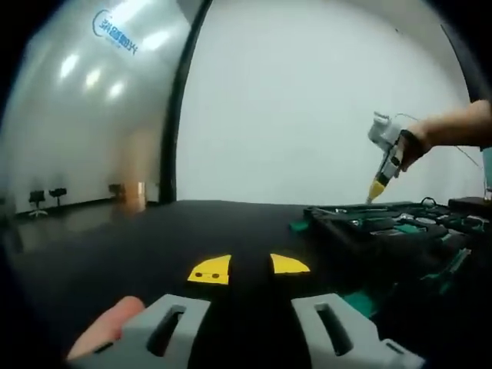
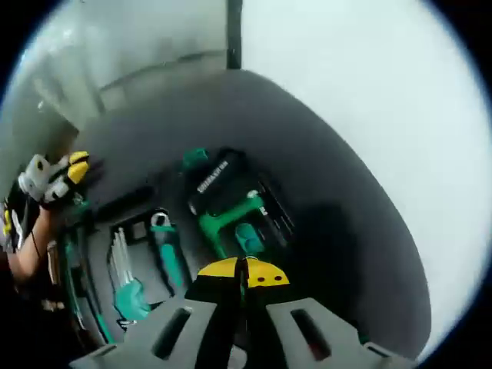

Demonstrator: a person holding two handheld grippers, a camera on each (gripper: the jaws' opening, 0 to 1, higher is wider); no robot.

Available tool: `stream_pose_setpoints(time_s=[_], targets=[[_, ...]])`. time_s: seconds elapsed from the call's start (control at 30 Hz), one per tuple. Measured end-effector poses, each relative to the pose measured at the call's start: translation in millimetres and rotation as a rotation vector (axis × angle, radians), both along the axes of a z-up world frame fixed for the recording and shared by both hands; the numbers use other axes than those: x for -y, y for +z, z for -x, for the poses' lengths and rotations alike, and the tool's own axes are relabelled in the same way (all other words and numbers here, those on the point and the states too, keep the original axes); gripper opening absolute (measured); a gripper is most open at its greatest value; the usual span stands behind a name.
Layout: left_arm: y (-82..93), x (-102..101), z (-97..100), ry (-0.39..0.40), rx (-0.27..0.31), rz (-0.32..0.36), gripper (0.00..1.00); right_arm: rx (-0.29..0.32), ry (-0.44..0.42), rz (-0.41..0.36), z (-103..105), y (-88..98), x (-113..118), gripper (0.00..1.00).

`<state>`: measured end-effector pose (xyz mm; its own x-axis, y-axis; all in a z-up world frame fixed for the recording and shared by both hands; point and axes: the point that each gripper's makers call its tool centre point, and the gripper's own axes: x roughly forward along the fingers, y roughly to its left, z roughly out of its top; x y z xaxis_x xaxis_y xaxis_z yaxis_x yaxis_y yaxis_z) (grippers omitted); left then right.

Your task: Pick up the tools and put them into their designated positions in the toolbox.

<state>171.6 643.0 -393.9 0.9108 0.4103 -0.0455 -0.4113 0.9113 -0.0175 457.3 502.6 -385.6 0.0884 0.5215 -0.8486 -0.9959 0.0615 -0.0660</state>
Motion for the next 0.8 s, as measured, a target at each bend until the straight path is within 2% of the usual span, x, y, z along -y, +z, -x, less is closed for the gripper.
stream_pose_setpoints(time_s=[0.2, 0.3, 0.33, 0.63, 0.7, 0.8], targets=[[0.8, -4.5, -0.1, 0.001, 0.008, 0.005, 0.14, 0.035, 0.028, 0.080, -13.3, -11.4, -5.0, 0.00], [1.3, -4.3, 0.2, 0.006, 0.008, -0.003, 0.14, 0.059, 0.060, 0.155, -14.5, -15.3, -0.3, 0.00], [1.2, -4.5, 0.0, 0.005, 0.008, -0.002, 0.14, 0.062, 0.070, 0.157, -6.7, -14.7, 3.0, 0.00], [0.1, -5.1, -1.2, 0.012, 0.003, -0.002, 0.14, 0.056, 0.088, 0.235, 4.9, -17.3, 9.6, 0.00], [-0.2, -5.0, -1.3, 0.012, 0.001, -0.003, 0.14, 0.072, 0.104, 0.274, 9.1, -19.7, 12.0, 0.00], [-0.7, -4.9, -1.1, 0.013, 0.000, -0.002, 0.14, 0.079, 0.109, 0.290, 8.7, -21.9, 9.9, 0.00]])
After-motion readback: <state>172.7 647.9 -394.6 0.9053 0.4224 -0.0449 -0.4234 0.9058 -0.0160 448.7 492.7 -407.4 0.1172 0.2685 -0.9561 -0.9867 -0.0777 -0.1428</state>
